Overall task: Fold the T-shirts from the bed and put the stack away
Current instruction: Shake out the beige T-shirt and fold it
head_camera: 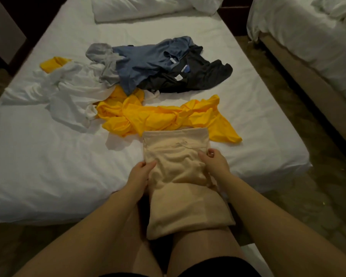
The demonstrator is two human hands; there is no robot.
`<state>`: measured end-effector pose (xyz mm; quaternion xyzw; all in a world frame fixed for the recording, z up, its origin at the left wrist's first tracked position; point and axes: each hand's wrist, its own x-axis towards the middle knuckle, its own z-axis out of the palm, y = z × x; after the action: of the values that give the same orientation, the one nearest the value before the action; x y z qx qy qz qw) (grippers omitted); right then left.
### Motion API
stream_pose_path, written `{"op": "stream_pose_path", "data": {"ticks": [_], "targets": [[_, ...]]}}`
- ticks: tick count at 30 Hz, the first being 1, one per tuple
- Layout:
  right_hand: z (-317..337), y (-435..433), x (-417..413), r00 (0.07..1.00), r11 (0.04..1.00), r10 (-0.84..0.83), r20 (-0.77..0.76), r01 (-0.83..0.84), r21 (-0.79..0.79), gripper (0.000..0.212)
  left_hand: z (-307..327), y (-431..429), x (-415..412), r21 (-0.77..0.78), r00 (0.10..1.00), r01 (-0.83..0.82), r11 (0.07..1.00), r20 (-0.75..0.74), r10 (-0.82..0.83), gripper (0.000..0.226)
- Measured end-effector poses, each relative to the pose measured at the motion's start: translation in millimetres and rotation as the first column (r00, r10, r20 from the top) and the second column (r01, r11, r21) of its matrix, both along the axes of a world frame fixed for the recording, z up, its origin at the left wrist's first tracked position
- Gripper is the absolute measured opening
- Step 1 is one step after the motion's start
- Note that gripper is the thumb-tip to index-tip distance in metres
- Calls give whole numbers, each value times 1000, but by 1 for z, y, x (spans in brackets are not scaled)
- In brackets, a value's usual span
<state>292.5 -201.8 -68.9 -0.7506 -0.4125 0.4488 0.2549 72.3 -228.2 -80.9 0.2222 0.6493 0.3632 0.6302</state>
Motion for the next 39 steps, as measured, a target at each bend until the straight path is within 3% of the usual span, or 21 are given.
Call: {"op": "stream_pose_path", "data": {"ticks": [3, 8, 10, 13, 17, 25, 28, 32, 34, 37, 39], "targets": [[-4, 19, 0, 997, 999, 32, 67, -30, -21, 31, -6, 23, -2, 44, 996, -17, 999, -92, 21, 27], [8, 53, 8, 996, 983, -22, 88, 6, 184, 23, 7, 51, 6, 175, 993, -63, 983, 110, 44, 32], [11, 65, 9, 998, 980, -46, 48, 35, 197, 26, 4, 56, 4, 162, 994, -62, 985, 96, 47, 35], [-3, 65, 8, 999, 997, -53, -12, 54, 49, 49, -6, 50, 3, 140, 998, 22, 990, -68, -13, 40], [-9, 30, 7, 993, 995, -100, -61, 99, -19, 48, -4, 30, 5, 149, 986, 17, 989, -169, 9, 59], [0, -95, 21, 987, 993, -1, -158, -18, -120, 57, -26, -83, 15, -102, 939, 137, 985, -304, -162, 57], [6, -126, 32, 965, 998, -9, -263, -9, -68, 53, -15, -100, 14, -94, 937, 224, 970, -253, -241, 60], [13, -156, 43, 976, 997, 83, -201, -80, 23, 54, 13, -115, 6, -25, 950, 268, 963, -158, -268, 79], [13, -168, 47, 977, 996, 44, -209, -26, 86, 56, 25, -125, 0, 0, 928, 306, 952, -225, -298, 78], [17, -179, 45, 974, 979, -2, -227, 48, 198, 49, 46, -138, -10, 71, 848, 418, 906, -389, -361, 41], [24, -183, 40, 974, 955, 21, -226, 47, 294, 38, 50, -145, -16, 128, 888, 409, 903, -281, -363, 37]]}}
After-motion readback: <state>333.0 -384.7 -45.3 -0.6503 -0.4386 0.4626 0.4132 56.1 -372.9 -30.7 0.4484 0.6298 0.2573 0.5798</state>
